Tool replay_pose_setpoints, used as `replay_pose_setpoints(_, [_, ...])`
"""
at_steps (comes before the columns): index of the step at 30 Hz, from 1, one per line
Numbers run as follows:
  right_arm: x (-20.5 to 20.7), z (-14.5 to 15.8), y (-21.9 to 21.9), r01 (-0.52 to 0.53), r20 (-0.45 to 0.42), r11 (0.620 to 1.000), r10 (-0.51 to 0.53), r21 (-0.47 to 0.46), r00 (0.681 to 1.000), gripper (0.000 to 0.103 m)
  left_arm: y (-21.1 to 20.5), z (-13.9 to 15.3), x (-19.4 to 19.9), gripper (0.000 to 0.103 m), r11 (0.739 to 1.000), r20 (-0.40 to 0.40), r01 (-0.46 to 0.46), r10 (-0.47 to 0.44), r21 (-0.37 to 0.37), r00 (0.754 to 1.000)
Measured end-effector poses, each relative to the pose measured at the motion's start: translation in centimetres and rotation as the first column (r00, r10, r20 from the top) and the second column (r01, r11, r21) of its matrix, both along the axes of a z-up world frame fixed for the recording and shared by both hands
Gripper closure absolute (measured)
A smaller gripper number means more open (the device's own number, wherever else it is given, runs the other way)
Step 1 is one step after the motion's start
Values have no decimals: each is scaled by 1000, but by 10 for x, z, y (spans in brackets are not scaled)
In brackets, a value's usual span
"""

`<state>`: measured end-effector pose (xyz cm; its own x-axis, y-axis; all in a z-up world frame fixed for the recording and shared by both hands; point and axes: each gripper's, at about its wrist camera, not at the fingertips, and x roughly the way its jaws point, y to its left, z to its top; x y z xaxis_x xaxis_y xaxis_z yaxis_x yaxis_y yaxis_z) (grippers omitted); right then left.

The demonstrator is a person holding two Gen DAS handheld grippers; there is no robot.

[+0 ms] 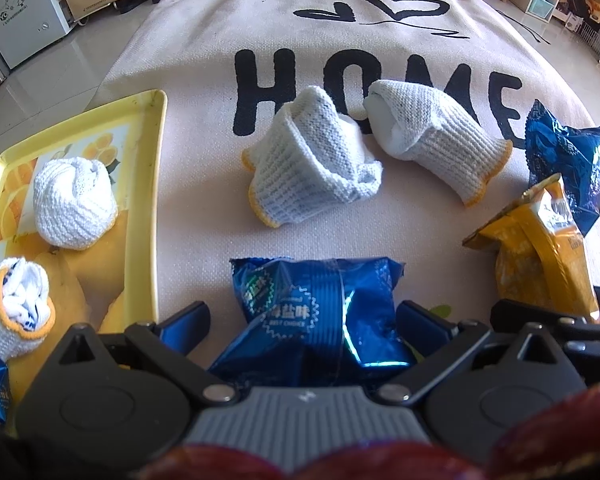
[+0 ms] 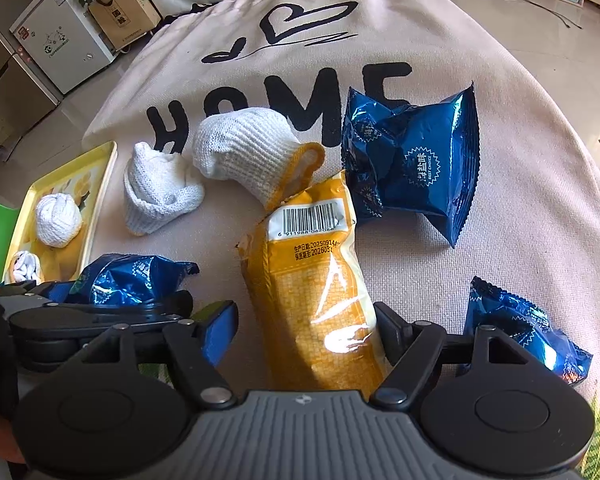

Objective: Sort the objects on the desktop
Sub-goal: 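Close the left gripper on the blue foil packet while the right grips the yellow bag, then carry the blue packet and yellow bag over the yellow tray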

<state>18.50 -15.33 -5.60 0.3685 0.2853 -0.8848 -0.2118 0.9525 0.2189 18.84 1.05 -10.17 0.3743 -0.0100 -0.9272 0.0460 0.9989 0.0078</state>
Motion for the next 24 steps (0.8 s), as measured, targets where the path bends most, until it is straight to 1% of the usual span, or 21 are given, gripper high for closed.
replay_pose_setpoints(2, [0, 0, 0, -4, 4, 1000, 4, -10, 1000, 32, 1, 0, 1, 0, 1000, 3, -1, 1, -1, 1000])
replay_pose_setpoints(4, [0, 0, 0, -1, 13, 1000, 2, -24, 1000, 39, 0, 1, 1, 1, 1000, 3, -5, 5, -2, 1000])
replay_pose_setpoints(5, [1, 0, -2, 2, 12, 1000, -2, -20, 1000, 40, 5, 3, -5, 2, 1000, 5, -11, 11, -2, 1000])
replay_pose_setpoints(7, [2, 1, -5, 16, 8, 1000, -16, -6, 1000, 45, 6, 7, -9, 14, 1000, 19, -20, 20, -3, 1000])
replay_pose_setpoints(8, [2, 1, -5, 19, 5, 1000, -19, 0, 1000, 46, 5, 8, -8, 17, 1000, 23, -18, 19, -7, 1000])
replay_pose_setpoints(9, [2, 1, -6, 21, 1, 1000, -21, 7, 1000, 48, 5, 10, -9, 23, 1000, 27, -17, 18, -13, 999])
replay_pose_setpoints(10, [2, 1, -6, 24, -3, 1000, -24, 15, 1000, 48, 5, 11, -7, 26, 1000, 32, -20, 20, -22, 999])
replay_pose_setpoints(15, [0, 4, -5, 30, -16, 998, -29, 56, 999, 49, 14, 18, -6, 27, 990, 16, -59, 62, -127, 998])
replay_pose_setpoints(19, [0, 11, -4, 38, -10, 996, -37, 85, 999, 49, 16, 27, -3, 27, 989, 45, -70, 77, -128, 996])
replay_pose_setpoints(22, [-1, 18, -1, 33, 4, 995, -34, 97, 999, 49, 24, 36, -4, 27, 984, 54, -94, 103, -150, 993])
replay_pose_setpoints(24, [-1, 21, 2, 32, 7, 994, -33, 104, 999, 49, 30, 43, -5, 27, 983, 70, -100, 111, -151, 991])
